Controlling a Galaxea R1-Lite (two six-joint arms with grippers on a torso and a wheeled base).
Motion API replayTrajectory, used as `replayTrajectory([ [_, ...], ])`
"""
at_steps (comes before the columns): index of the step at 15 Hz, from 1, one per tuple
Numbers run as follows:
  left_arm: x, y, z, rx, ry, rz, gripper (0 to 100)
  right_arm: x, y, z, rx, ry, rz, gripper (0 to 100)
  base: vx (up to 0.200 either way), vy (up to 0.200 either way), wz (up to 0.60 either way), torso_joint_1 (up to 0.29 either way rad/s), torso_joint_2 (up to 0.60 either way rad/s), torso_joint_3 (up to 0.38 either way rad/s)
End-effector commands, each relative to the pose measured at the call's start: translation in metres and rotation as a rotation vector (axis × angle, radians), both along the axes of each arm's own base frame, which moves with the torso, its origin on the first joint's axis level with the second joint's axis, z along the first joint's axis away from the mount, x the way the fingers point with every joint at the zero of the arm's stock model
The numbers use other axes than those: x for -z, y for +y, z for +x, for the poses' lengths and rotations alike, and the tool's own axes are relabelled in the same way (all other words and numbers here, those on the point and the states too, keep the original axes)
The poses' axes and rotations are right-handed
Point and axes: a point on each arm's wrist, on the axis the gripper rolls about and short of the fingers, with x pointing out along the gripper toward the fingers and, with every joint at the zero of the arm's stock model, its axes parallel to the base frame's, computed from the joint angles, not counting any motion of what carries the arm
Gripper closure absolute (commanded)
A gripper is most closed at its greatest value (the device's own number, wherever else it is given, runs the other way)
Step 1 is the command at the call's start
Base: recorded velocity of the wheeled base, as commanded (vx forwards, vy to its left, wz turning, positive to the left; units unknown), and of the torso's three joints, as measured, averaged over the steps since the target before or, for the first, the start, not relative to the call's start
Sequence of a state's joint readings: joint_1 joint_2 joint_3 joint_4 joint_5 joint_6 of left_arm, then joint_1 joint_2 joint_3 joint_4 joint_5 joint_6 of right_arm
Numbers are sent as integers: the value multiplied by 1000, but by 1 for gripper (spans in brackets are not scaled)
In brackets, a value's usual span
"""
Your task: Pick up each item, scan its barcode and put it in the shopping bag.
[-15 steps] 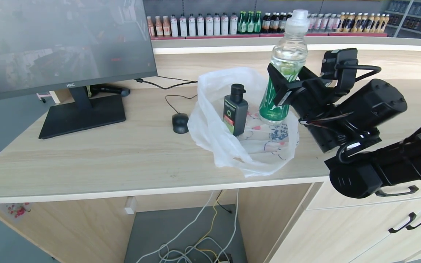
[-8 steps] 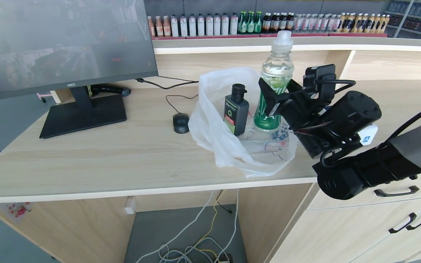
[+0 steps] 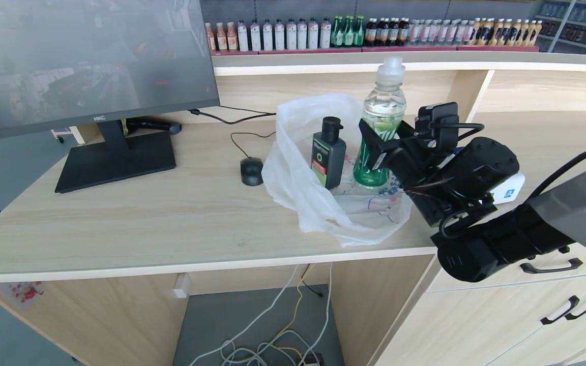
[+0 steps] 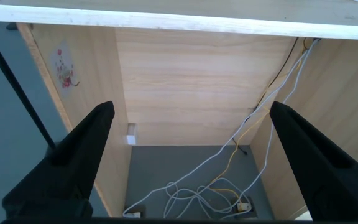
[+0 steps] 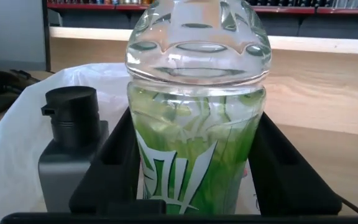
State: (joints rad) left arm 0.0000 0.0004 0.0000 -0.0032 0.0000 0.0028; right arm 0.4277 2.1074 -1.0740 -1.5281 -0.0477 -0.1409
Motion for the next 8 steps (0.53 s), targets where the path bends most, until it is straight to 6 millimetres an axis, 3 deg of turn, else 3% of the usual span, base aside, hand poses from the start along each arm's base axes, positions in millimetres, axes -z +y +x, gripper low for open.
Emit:
replayTrajectory([
  [1, 0, 0, 0, 0, 0, 0, 0, 4, 1, 1, -2, 15, -7, 100, 0, 0, 0, 0, 0, 0],
  [8, 0, 0, 0, 0, 0, 0, 0, 11, 0, -2, -3, 38, -18, 100, 0, 0, 0, 0, 0, 0],
])
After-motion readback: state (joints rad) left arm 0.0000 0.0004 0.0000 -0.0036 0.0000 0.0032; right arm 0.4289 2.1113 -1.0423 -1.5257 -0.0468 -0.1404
